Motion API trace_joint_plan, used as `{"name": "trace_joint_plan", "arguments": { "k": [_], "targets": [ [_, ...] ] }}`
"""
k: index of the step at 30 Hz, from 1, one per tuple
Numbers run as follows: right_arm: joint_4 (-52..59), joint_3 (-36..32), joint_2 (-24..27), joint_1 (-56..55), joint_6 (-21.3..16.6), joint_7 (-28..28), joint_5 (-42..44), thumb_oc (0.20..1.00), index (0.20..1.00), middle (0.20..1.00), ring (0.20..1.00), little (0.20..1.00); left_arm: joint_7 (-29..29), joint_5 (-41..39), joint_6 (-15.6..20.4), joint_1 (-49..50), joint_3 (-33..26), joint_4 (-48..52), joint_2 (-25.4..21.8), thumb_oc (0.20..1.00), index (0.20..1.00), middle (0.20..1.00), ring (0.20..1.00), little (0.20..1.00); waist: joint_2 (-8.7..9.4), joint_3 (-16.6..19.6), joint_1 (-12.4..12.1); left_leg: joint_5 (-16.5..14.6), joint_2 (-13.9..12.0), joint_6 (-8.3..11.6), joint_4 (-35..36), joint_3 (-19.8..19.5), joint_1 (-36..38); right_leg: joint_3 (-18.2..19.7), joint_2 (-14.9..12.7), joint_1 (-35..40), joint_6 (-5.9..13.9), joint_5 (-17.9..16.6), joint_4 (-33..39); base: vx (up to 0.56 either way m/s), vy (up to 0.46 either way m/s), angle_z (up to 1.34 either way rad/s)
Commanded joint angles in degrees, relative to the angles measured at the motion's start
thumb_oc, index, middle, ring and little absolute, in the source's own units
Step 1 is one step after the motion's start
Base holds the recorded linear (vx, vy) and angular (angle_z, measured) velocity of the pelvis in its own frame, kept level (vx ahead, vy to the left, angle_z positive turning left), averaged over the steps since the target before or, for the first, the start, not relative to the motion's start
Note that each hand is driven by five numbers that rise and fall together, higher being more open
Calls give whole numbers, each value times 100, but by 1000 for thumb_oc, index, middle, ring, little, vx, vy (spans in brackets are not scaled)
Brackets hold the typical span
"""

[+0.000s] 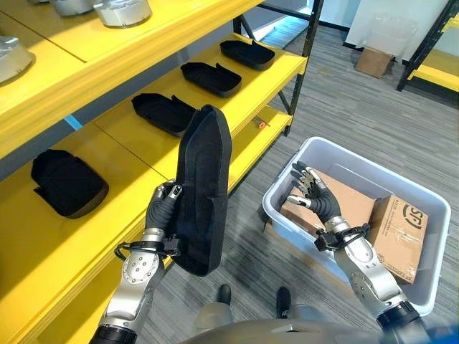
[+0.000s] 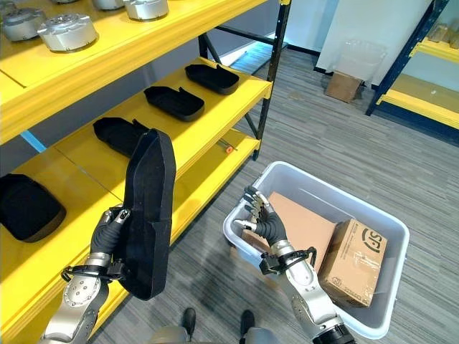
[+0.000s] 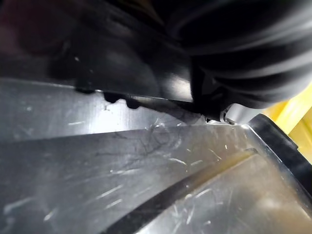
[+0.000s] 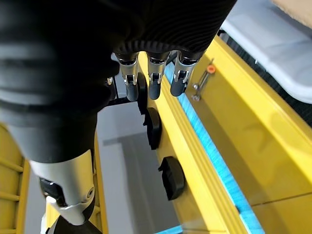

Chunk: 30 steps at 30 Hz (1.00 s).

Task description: Move parts from the plastic box to the shelf.

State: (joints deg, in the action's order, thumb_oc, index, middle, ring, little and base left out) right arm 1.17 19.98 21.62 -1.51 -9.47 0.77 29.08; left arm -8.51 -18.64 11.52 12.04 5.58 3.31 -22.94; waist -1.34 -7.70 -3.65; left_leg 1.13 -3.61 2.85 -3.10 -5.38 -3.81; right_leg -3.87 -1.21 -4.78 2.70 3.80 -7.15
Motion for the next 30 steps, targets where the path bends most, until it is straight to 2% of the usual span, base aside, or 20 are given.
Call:
{"name": "trace_joint_plan", "arguments": {
  "k": [1,3,4,5,8,9,11,13,15,16,17,18,21,22,24,25,26,28,29,30],
  "targets": [
    [396,75,18,349,-317,-25,207,1000,1000,1000,1000,1000,135,-88,360,-139,-248,534,-257,200,200,200,200,200,337,5,-92,7,1068,-301,-589,126,-487,-213,315,698,-26,-139,750,-170,-88,51],
    [357,119,17,451,-335,-44,210,1000,1000,1000,1000,1000,112,-82,356,-156,-256,501,-238,200,200,200,200,200,329,-91,-195,4,1206,-221,-936,-305,-560,-136,305,659,-82,-161,714,-136,-62,48],
    [353,118,16,456,-336,-43,210,1000,1000,1000,1000,1000,112,-82,356,-159,-256,500,-238,200,200,200,200,200,326,-95,-187,-3,1207,-220,-949,-313,-564,-145,307,662,-83,-157,711,-127,-19,28],
    [283,128,0,529,-335,-72,214,1000,1000,1000,1000,1000,91,-95,331,-207,-276,494,-225,200,200,200,200,200,398,-136,-197,-257,995,-235,-1388,-189,-511,-188,141,598,-85,-206,620,-106,-2,22],
    [278,140,7,438,-305,-52,280,1000,1000,1000,1000,1000,94,-108,317,-197,-293,447,-226,200,200,200,200,200,463,-26,-149,-333,534,-253,-1283,-26,-185,-299,24,518,-90,-176,540,-54,10,49],
    [288,138,16,373,-285,-51,308,1000,1000,1000,1000,1000,93,-104,289,-201,-274,406,-220,200,200,200,200,200,468,12,-82,-265,261,-223,-1178,97,-23,-383,-16,487,-106,-132,499,-27,29,59],
    [324,71,66,206,-280,-120,317,1000,1000,1000,1000,1000,54,-102,243,-274,-210,360,-217,200,200,200,200,200,399,69,112,44,-424,-82,-767,452,360,-666,-111,400,-106,-1,382,-48,84,48],
    [327,-3,87,121,-272,-179,309,1000,1000,1000,1000,1000,37,-123,218,-368,-127,300,-181,200,200,200,200,200,265,148,294,519,-967,114,-205,720,546,-941,-218,300,-87,72,279,-61,155,112],
    [329,-117,148,99,-317,-273,237,1000,1000,1000,1000,1000,35,-95,186,-483,-38,272,-205,200,200,200,200,200,66,133,425,1081,-1477,365,319,1100,542,-1269,-396,147,-25,180,3,-89,271,108],
    [260,-176,133,59,-325,-337,265,1000,1000,1000,1000,1000,46,-130,167,-517,-10,246,-188,200,200,200,200,200,-94,107,465,1323,-1661,492,558,1280,557,-1453,-547,54,16,210,-242,-57,241,68],
    [257,-176,136,61,-327,-337,265,1000,1000,1000,1000,1000,44,-130,166,-519,-8,246,-185,200,200,200,200,200,-98,108,472,1342,-1661,496,587,1275,565,-1461,-550,43,15,225,-267,-43,245,74],
    [273,-222,135,3,-342,-372,257,1000,1000,1000,1000,1000,59,-155,156,-537,13,237,-164,200,200,200,200,200,-176,66,506,1259,-1682,524,721,1457,617,-1572,-646,16,54,293,-471,-24,86,72],
    [289,-254,134,-66,-367,-360,208,1000,1000,1000,1000,1000,64,-144,166,-513,-1,240,-187,200,200,200,200,200,-258,68,491,1295,-1781,637,809,1444,562,-1615,-698,-97,65,302,-654,-24,229,51],
    [284,-267,122,-140,-363,-324,221,1000,1000,1000,1000,1000,84,-152,160,-458,-46,254,-187,200,200,200,200,200,-251,44,428,999,-1662,565,804,1378,589,-1632,-815,-83,147,236,-651,17,238,22],
    [311,-325,83,-299,-347,-287,210,1000,1000,1000,1000,1000,112,-116,152,-404,-96,244,-220,200,200,200,200,200,-196,22,388,788,-1567,539,757,1477,597,-1716,-963,24,221,151,-610,18,238,22],
    [311,-325,83,-299,-347,-287,210,1000,1000,1000,1000,1000,112,-116,152,-404,-96,244,-220,200,200,200,200,200,-195,21,389,788,-1567,539,757,1476,598,-1717,-963,26,221,151,-609,28,270,28],
    [374,-388,70,-461,-303,-209,235,1000,1000,1000,1000,1000,146,-81,159,-369,-129,240,-244,200,200,200,200,200,-115,22,319,551,-1368,478,678,1403,548,-1806,-1139,206,359,-37,-388,34,258,20],
    [417,-427,63,-580,-256,-124,200,1000,1000,1000,1000,1000,182,-71,168,-294,-183,248,-280,200,200,200,200,200,-50,31,267,342,-1151,400,591,1311,504,-1854,-1291,349,442,-165,-219,29,263,28],
    [418,-427,61,-582,-256,-124,200,1000,1000,1000,1000,1000,182,-71,166,-292,-183,251,-282,200,200,200,200,200,-44,30,273,335,-1144,396,579,1304,498,-1860,-1297,357,446,-170,-211,21,293,34],
    [422,-493,50,-640,-215,-83,128,1000,1000,1000,1000,1000,221,-70,175,-221,-250,267,-322,200,200,200,200,200,43,43,207,124,-908,304,375,1192,360,-1932,-1455,460,532,-269,-74,16,193,24]
  ]
}}
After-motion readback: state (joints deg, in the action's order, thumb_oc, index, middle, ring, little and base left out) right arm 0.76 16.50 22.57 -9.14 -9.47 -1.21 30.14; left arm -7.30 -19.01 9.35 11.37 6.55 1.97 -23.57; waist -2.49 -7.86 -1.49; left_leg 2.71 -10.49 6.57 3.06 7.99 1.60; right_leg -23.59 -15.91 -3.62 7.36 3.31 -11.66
